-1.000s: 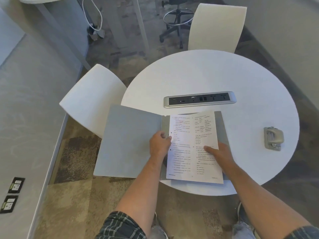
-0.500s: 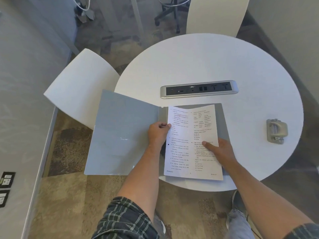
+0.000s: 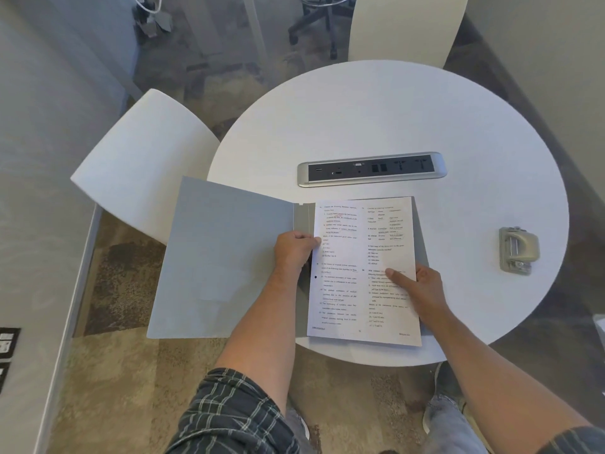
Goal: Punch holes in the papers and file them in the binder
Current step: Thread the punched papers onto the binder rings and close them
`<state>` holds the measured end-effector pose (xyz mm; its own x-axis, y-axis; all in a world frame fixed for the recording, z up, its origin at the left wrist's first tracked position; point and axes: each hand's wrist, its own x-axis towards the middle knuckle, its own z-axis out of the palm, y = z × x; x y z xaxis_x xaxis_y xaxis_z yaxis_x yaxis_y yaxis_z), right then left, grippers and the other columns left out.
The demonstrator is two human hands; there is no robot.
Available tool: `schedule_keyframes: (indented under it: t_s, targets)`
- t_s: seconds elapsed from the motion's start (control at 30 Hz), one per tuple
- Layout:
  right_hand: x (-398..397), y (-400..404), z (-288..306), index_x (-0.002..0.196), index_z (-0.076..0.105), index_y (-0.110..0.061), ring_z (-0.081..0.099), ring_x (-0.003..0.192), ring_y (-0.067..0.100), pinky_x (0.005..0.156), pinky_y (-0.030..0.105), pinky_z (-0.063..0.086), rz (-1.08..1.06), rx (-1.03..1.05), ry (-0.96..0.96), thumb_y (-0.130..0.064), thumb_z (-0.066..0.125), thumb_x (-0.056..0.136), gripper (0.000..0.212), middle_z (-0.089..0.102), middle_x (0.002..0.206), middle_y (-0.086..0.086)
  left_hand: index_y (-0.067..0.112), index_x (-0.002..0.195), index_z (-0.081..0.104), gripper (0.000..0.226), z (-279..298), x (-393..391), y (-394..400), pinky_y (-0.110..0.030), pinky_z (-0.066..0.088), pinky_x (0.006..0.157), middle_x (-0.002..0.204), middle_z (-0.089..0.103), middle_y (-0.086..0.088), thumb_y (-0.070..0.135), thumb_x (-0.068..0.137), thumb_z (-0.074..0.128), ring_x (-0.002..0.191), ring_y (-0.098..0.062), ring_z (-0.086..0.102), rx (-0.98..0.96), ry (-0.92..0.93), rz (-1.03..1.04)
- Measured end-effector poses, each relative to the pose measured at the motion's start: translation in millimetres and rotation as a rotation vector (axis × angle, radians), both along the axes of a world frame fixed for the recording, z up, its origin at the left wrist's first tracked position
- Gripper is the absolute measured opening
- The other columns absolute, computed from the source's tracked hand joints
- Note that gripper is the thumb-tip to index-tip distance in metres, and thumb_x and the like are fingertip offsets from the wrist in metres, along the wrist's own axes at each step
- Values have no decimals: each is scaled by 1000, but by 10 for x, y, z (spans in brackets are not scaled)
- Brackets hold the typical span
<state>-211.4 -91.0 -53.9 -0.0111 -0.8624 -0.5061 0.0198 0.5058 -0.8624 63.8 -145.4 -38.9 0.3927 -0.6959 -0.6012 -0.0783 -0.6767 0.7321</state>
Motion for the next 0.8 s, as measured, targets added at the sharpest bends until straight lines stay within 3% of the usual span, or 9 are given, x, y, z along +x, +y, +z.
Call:
schedule_keyframes:
  t_s: [0.1,0.33,0.43,0.57,0.67,0.8]
  targets:
    - [-43,-20,-3,110,74,-4,79,88,31,76,42,63,-8,16,-9,-11,83,84,28,81,100,10,14,75,75,13,-19,1,-25,-36,57,68,90,80,-14,16,74,87,76,-31,72,18,32,4]
    - [-92,-37,-27,112,73,-6,79,85,30,64,34,63,-23,24,-14,-4,78,87,25,81,100,7,14,76,75,14,-6,-52,-90,-29,55,69,94,79,-11,14,73,89,81,-26,70,64,53,11]
    - [-82,-33,-36,113,73,-9,79,88,31,74,43,64,-12,17,-5,-6,77,88,25,81,102,6,14,77,75,14,11,-69,-83,-25,49,63,91,79,-7,16,76,89,78,-23,70,54,32,8]
    - [-65,-27,-46,118,70,-13,78,91,30,80,49,63,-12,5,12,-6,78,89,31,80,106,4,15,88,75,15,34,-74,30,-30,54,68,95,79,-4,18,79,86,90,-26,76,-7,-30,-30]
    - [-78,-26,-45,121,68,-14,78,93,30,83,51,63,10,7,23,-8,79,88,35,79,110,4,15,108,67,31,91,-92,145,-27,52,63,103,76,-5,13,81,83,85,-21,72,-47,-95,-89]
    - [-95,-3,9,123,65,-9,78,92,27,74,41,65,16,10,10,-6,79,87,39,78,113,6,18,111,55,46,165,-97,278,-31,55,61,101,73,-4,13,78,86,85,-21,70,-35,-173,-153]
